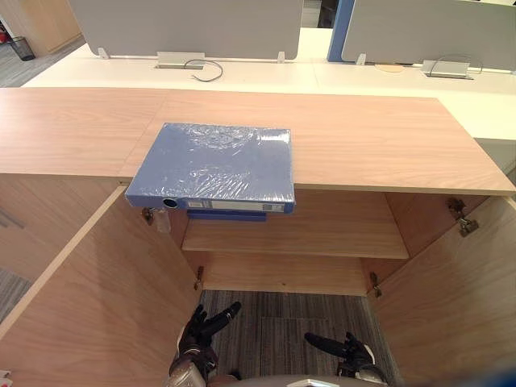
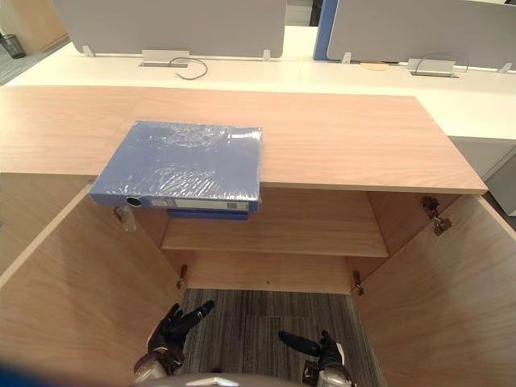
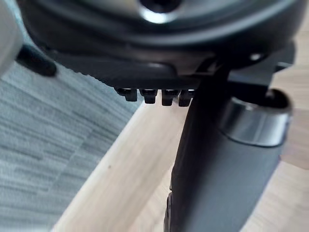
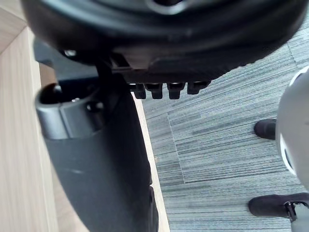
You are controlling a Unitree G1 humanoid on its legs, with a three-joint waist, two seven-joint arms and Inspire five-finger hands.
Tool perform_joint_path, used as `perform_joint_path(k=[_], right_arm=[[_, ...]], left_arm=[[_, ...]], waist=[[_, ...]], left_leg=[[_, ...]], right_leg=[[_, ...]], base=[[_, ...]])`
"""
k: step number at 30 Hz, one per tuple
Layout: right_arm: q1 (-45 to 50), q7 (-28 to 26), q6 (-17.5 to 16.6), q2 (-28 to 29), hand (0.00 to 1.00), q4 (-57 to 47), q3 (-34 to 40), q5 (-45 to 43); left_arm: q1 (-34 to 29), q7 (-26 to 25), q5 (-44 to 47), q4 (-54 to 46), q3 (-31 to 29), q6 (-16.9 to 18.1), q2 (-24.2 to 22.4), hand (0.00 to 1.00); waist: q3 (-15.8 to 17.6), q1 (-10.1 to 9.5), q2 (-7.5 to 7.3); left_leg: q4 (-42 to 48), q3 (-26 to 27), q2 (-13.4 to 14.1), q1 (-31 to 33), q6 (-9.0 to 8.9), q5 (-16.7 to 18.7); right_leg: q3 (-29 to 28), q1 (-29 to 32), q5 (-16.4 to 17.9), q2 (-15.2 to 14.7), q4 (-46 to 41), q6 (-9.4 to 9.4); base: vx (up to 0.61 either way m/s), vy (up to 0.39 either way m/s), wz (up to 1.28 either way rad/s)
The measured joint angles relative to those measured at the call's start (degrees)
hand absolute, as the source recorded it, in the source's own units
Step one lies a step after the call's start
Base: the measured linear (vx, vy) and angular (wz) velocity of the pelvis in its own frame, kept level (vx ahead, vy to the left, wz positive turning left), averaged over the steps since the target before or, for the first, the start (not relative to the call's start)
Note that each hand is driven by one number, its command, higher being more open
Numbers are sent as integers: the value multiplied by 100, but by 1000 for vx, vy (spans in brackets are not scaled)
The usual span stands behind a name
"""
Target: Walk over to the cabinet, pick up the folder, carry it to the office cabinet, place the folder inside the office cabinet, then close the office cabinet door
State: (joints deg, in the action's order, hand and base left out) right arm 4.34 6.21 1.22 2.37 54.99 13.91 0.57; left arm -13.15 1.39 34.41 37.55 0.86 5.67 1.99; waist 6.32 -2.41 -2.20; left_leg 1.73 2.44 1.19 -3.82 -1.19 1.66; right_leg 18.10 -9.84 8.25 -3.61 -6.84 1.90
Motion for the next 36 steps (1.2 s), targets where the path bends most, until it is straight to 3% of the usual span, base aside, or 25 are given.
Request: perform_joint_path(k=[3, 8, 15, 22, 26, 29, 31, 36], right_arm=[[39, -58, 9, -88, 100, 85, -174, 197], [82, -62, 84, -227, 100, 98, -400, 403], [109, 7, 91, -261, 100, 98, -472, 614], [92, 13, 103, -155, 100, 76, -799, 711], [89, -4, 105, -48, 100, -85, -835, 850], [100, -2, 101, 9, 100, -143, -832, 1016], [115, 11, 102, 26, 100, -141, -830, 1066], [190, 197, 95, 125, 100, -60, -890, 1066]], left_arm=[[-404, 141, 318, -732, 255, -2, 4, 100], [-1074, 143, -218, -2248, 509, -14, 225, 100], [-1382, 58, -965, -3477, 227, -11, 187, 100], [-1695, -321, -2561, -5275, -445, -75, 134, 100], [-1743, -838, -4258, -6361, -1044, -21, 49, 100], [-1791, -1350, -5278, -6529, -1290, 62, -164, 100], [-1817, -1639, -5633, -6551, -1329, 66, -313, 100], [-1705, -2942, -6434, -6900, -1311, 53, -533, 100]], waist=[[-4, -14, 15], [-2, -53, 27], [-13, -303, 79], [-131, -524, -90], [-185, -600, -104], [-219, -598, -101], [-239, -598, -100], [-270, -592, -111]], left_leg=[[-246, -45, -25, -106, 12, -136], [-571, -203, -118, -78, 74, -411], [-698, -721, -335, 162, 118, -643], [-663, -958, -378, 440, 95, -822], [-594, -981, -437, 468, 138, -780], [-541, -963, -451, 468, 160, -724], [-538, -949, -449, 463, 157, -716], [-510, -887, -414, 413, 105, -645]], right_leg=[[22, -6, -5, -7, 2, -6], [184, 100, -5, -79, 3, -5], [750, 96, 76, -243, 103, 102], [1269, 105, 42, -241, 190, 152], [1287, 69, 31, -281, 224, 169], [1272, 51, 31, -298, 224, 169], [1257, 52, 32, -298, 224, 168], [1167, 17, 42, -271, 229, 152]], base=[[-32, -3, 8], [-76, 8, 15], [-112, 12, 38], [-9, -5, 42], [40, 1, 5], [12, -4, -2], [7, -11, -4], [-11, -21, -8]])
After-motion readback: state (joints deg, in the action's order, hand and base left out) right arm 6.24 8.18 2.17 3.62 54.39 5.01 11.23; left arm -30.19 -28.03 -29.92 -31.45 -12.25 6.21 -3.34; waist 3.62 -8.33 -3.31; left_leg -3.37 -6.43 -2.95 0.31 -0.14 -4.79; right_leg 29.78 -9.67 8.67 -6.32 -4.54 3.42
